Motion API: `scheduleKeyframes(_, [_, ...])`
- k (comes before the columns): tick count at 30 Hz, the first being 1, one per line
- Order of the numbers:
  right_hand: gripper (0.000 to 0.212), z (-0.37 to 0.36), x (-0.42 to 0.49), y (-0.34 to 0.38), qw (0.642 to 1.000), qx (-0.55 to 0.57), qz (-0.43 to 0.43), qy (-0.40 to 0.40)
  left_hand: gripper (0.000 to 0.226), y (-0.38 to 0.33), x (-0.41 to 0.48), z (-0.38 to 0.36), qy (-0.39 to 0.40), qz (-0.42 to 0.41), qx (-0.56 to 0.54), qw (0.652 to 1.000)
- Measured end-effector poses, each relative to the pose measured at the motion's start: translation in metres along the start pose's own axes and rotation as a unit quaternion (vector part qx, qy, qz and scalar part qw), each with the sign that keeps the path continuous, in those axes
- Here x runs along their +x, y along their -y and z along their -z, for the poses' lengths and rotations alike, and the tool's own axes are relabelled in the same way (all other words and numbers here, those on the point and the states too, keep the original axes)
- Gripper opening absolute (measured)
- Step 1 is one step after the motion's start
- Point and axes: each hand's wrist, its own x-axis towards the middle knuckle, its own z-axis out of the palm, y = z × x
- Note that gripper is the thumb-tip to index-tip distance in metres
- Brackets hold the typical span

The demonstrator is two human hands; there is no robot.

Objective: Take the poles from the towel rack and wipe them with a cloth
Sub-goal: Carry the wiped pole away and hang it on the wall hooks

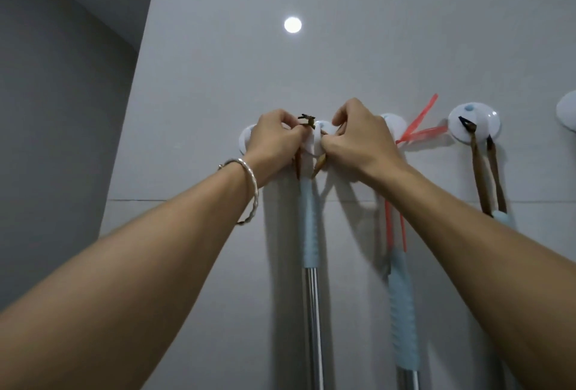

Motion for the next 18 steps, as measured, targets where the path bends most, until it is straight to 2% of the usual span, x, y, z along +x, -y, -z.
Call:
scheduleKeyframes(2, [0.024, 0.001, 0.0, 0.001, 1.0, -0.001, 0.003, 0.01, 0.026, -0.001, 0.0, 0.004, 0.029, 0.017, -0.012, 0.999])
scheduleKeyframes(5, [0.025, 0.004, -0.002, 0.001, 0.998, 0.007, 0.002, 0.058, 0.035, -0.005, -0.006, 0.015, 0.087, 0.039, 0.033, 0.995])
scheduleKeyframes(8, [0.033, 0.004, -0.006, 0.004, 0.993, 0.013, -0.013, 0.116, 0.038, -0.002, -0.024, 0.023, 0.135, 0.038, 0.149, 0.979])
scheduleKeyframes(11, [0.03, 0.005, -0.01, 0.012, 0.989, -0.047, -0.013, 0.137, 0.043, 0.005, -0.053, 0.029, 0.137, -0.005, 0.345, 0.929])
scheduleKeyframes(13, [0.031, 0.006, -0.016, 0.022, 0.986, -0.054, -0.043, 0.151, 0.035, 0.006, -0.079, 0.037, 0.159, -0.043, 0.428, 0.888])
scheduleKeyframes(15, [0.03, 0.006, -0.028, 0.034, 0.99, -0.069, -0.051, 0.112, 0.026, 0.006, -0.101, 0.052, 0.177, -0.095, 0.472, 0.858])
scheduleKeyframes(17, [0.018, 0.002, -0.047, 0.049, 0.993, -0.095, -0.015, 0.069, 0.022, 0.004, -0.115, 0.074, 0.172, -0.139, 0.489, 0.844])
scheduleKeyframes(18, [0.012, -0.001, -0.058, 0.057, 0.991, -0.106, 0.002, 0.08, 0.021, 0.003, -0.119, 0.086, 0.164, -0.15, 0.491, 0.842])
